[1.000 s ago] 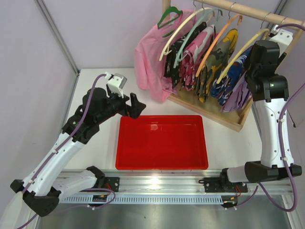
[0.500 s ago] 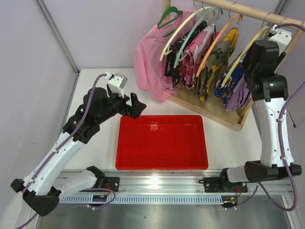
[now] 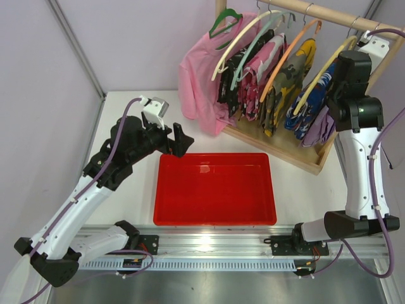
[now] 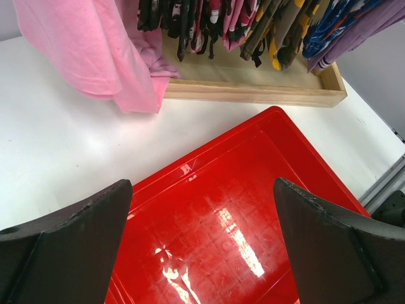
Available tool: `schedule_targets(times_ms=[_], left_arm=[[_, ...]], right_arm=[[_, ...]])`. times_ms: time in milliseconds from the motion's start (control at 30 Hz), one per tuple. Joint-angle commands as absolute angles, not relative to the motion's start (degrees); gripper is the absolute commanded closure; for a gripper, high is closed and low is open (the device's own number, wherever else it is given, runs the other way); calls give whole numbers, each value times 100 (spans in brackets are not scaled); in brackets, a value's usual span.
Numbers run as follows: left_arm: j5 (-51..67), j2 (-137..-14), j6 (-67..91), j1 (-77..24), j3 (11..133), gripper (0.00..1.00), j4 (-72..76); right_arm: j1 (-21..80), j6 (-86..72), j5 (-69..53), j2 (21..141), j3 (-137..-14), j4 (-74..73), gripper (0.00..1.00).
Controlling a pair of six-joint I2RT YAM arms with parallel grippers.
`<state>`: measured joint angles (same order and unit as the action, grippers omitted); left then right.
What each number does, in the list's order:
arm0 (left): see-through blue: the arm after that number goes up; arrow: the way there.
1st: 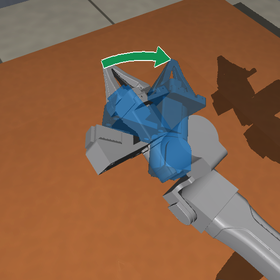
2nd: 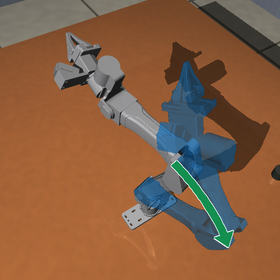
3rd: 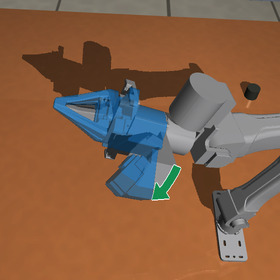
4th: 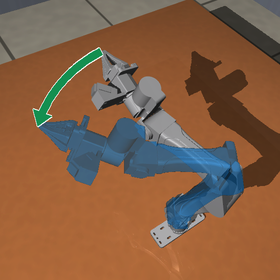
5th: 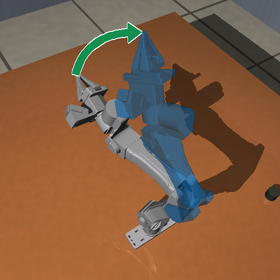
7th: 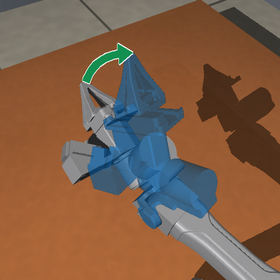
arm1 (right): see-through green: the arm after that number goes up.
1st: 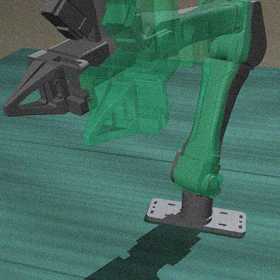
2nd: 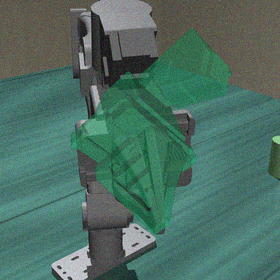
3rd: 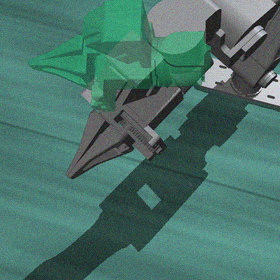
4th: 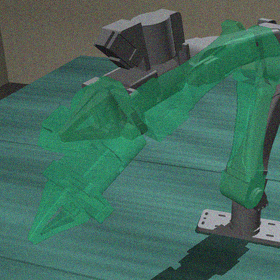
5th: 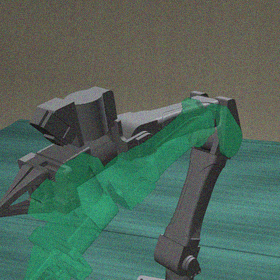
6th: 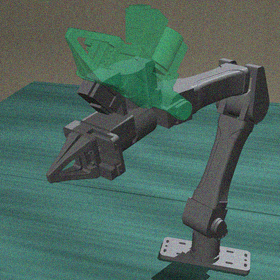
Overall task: Remove the trousers from the hanger
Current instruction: Grab a hanger with trousers on it with the right arm
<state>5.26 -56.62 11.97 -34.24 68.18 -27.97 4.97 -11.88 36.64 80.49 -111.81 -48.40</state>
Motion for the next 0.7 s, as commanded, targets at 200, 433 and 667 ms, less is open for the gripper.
schedule_targets(times_ms=[200,433,667], left_arm=[[440,-5607,1187,-3445,6811,0,-2610],[413,-5608,1204,-3445,6776,1,-2602],[361,-5520,1230,-3445,6680,1,-2601]], right_arm=[[466,-1116,3832,8060,-11180,-4772,80],[527,-897,4051,7902,-10943,-4519,73],[624,-598,4069,7348,-9933,-3622,68]])
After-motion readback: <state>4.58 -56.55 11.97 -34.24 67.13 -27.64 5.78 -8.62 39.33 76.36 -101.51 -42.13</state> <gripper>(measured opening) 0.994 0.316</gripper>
